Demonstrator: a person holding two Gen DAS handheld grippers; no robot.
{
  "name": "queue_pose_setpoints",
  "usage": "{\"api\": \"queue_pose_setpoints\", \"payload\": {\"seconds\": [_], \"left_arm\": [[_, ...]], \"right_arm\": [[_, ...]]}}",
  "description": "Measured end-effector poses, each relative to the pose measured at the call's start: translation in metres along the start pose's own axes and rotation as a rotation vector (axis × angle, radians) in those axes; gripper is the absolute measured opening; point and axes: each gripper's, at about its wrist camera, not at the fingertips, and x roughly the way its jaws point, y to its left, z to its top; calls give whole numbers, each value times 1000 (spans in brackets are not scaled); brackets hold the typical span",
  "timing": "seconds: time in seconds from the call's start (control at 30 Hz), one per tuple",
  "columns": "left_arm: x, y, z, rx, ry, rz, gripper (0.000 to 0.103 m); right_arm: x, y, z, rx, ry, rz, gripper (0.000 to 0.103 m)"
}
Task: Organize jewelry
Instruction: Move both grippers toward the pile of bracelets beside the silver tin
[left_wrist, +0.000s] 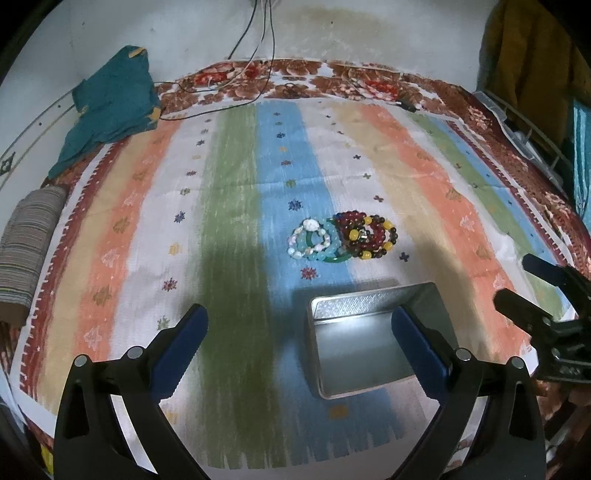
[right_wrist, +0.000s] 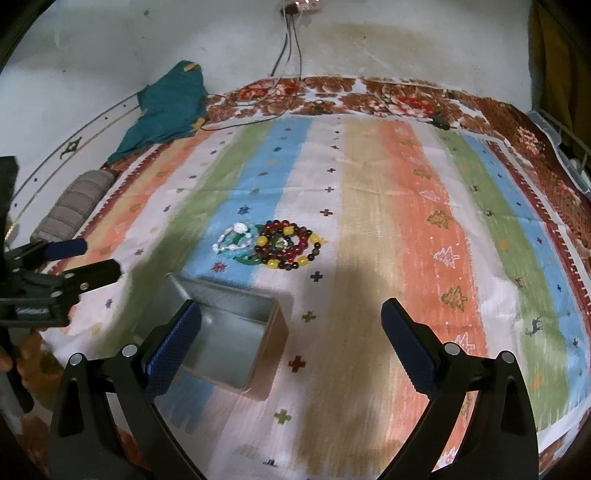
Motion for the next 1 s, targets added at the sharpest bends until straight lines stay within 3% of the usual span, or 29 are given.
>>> {"api": "queue_pose_setpoints", "payload": {"seconds": [0.4,1.0], "left_arm": [[27,17,28,-67,27,10,97],[60,23,50,-76,67,-10,97]], "right_arm": [[24,-16,18,53,34,-2,99],[51,-16,38,35,62,6,99]]}}
